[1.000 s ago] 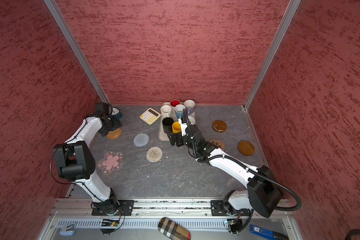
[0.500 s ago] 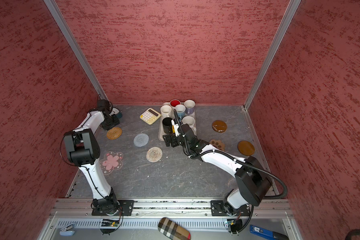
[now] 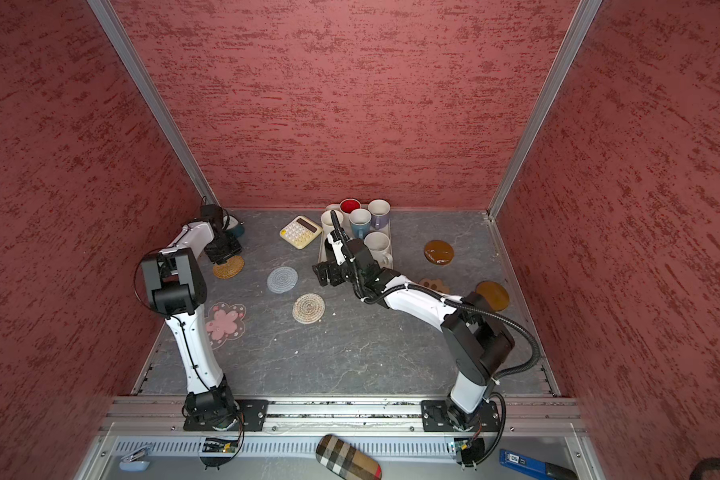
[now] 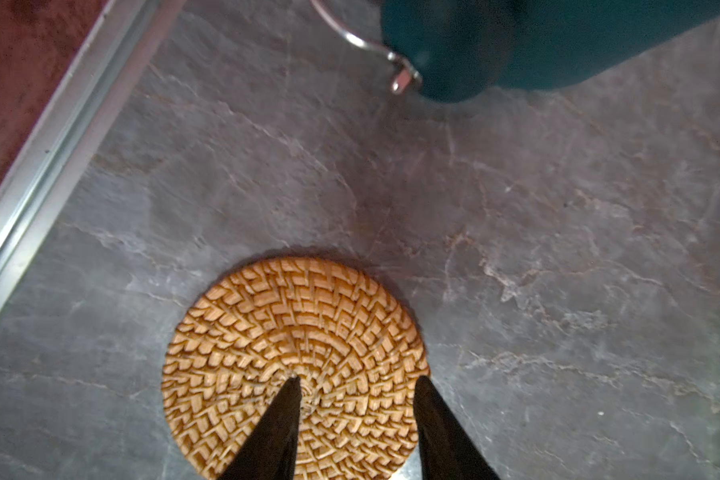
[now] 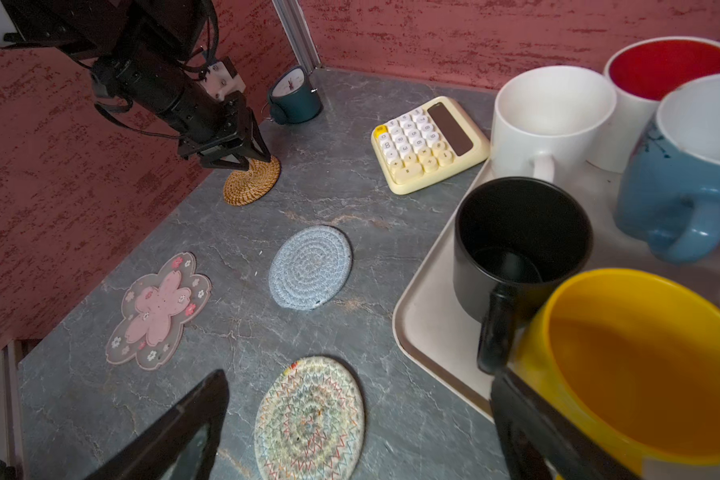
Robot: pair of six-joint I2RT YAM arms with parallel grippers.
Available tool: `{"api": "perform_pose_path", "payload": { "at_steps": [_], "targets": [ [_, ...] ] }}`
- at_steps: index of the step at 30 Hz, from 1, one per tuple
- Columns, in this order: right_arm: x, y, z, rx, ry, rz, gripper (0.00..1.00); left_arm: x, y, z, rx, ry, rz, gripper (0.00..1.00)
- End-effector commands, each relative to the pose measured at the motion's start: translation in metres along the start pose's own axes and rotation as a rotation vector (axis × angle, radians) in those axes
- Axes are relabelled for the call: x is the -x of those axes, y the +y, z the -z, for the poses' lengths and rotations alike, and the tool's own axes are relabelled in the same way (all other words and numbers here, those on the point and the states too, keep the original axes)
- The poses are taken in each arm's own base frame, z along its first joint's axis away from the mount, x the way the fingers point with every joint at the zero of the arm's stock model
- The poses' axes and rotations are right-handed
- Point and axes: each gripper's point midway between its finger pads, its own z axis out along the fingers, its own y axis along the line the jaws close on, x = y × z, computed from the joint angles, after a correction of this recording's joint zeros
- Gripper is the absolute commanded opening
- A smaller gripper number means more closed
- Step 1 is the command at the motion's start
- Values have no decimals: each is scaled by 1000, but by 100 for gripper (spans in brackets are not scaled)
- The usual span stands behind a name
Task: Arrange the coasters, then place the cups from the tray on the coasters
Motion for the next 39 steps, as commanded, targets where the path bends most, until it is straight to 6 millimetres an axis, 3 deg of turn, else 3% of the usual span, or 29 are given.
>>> {"api": "perform_pose_path", "payload": {
  "at_steps": [1,7,16,28,39],
  "targets": [
    [13,11,-9,53,-27,21,99,4,1,-3,7,7,9,46],
    [11,12,-20,66,-3,24,99,-3,1,-9,7,25,16,45],
    [11,12,-13,66,-14,9,99,-24,-8,-9,-3,40,8,44],
    [-3,5,15,42,-37,-29,99,-54,-13,0,-14,46,-11,44],
    [-30,1,37,43,-5,-77,99,-89,-24,10,-24,45,-45,44]
  ]
}}
